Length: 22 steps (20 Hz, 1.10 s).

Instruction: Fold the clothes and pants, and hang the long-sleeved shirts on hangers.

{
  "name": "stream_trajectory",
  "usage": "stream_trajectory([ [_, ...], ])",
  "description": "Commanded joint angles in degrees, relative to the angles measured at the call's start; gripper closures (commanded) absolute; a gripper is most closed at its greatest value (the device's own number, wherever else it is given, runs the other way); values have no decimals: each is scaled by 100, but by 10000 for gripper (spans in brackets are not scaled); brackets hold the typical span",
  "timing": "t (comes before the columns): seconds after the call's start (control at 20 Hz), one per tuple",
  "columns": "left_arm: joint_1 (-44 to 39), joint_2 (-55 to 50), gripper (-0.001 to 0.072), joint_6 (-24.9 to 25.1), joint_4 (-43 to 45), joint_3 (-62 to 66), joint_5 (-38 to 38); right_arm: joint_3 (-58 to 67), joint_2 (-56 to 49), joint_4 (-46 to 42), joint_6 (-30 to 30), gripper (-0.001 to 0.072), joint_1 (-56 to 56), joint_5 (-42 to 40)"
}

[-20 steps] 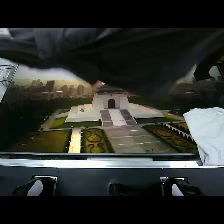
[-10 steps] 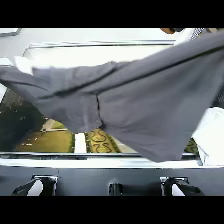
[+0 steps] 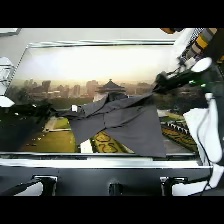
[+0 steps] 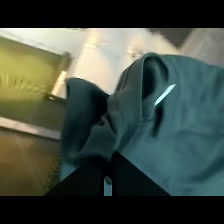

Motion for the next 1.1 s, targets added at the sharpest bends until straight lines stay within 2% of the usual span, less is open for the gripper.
stream_trajectory([
  [0.0, -57, -837, 688, 291, 57, -236, 315, -44, -791, 68, -81, 675, 315, -330],
  [0.1, 7, -852, 654, 654, 57, -234, 328, -44, -796, 22, -81, 675, 363, -396],
  [0.15, 48, -800, 509, 699, 57, -234, 286, -33, -782, 2, -83, 675, 365, -393],
  [0.2, 107, -704, 297, 837, 55, -234, 184, -33, -776, 0, -83, 675, 363, -374],
  [0.25, 168, -568, 159, 1060, 55, -236, 57, -33, -763, -9, -83, 675, 365, -350],
  [0.45, 422, 306, 140, 1908, 59, -372, -619, -33, -752, -20, -85, 675, 365, -232],
  [0.6, 256, 562, 140, 1932, 55, -809, -780, -33, -752, -15, -81, 675, 365, -173],
  [0.85, -195, 538, 140, 1904, -678, -1790, -168, -33, -750, -15, -83, 675, 365, 79],
  [1.05, -597, 271, 140, 1921, -1147, -2009, 400, -33, -656, -20, -85, 676, 365, 26],
])
